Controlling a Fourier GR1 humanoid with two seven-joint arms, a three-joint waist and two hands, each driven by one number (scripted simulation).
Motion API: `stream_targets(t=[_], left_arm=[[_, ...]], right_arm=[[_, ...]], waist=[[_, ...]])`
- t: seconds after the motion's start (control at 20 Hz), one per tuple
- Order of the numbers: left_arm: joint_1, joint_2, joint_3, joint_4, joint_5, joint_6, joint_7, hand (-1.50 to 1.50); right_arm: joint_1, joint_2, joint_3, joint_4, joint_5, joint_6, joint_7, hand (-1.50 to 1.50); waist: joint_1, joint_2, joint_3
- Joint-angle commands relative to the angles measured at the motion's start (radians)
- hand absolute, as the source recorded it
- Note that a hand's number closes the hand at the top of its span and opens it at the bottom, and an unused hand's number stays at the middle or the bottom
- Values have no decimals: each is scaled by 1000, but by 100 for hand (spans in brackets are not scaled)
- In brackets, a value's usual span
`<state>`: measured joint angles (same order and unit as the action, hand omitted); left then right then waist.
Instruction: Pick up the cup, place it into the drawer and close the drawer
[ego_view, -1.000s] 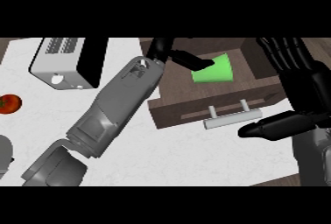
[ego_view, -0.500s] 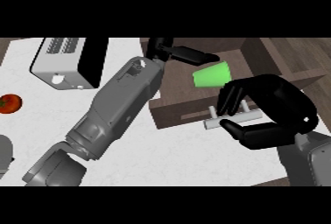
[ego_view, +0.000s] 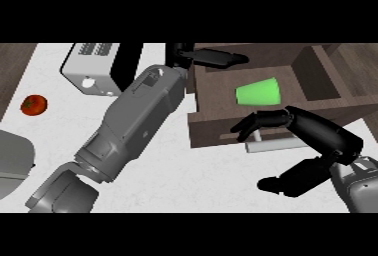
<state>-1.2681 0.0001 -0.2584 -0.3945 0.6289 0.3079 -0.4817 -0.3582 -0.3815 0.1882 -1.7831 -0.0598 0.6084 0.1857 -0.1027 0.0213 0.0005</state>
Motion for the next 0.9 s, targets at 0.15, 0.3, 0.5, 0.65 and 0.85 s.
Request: stream_targets(t=[0.15, 0.3, 0.5, 0.65, 0.85], left_arm=[[55, 0, 25, -22, 27, -35, -58, -150], [99, 25, 32, -44, 31, -78, -72, -150], [178, 18, 24, -86, 26, -104, -110, -150], [213, 38, 29, -118, 28, -110, -109, -150], [276, 83, 30, -189, 35, -141, -77, -150]], right_arm=[[106, 34, 124, 126, 374, -165, -129, -150], [70, 36, 150, 299, 464, -209, -187, -150], [-20, 49, 192, 554, 552, -241, -296, -150], [-113, 104, 174, 769, 592, -310, -344, 150], [-241, 138, 113, 998, 597, -362, -430, 150]], waist=[[94, -14, 1], [120, -13, 1], [151, -13, 1], [172, -8, 2], [191, -9, 2]])
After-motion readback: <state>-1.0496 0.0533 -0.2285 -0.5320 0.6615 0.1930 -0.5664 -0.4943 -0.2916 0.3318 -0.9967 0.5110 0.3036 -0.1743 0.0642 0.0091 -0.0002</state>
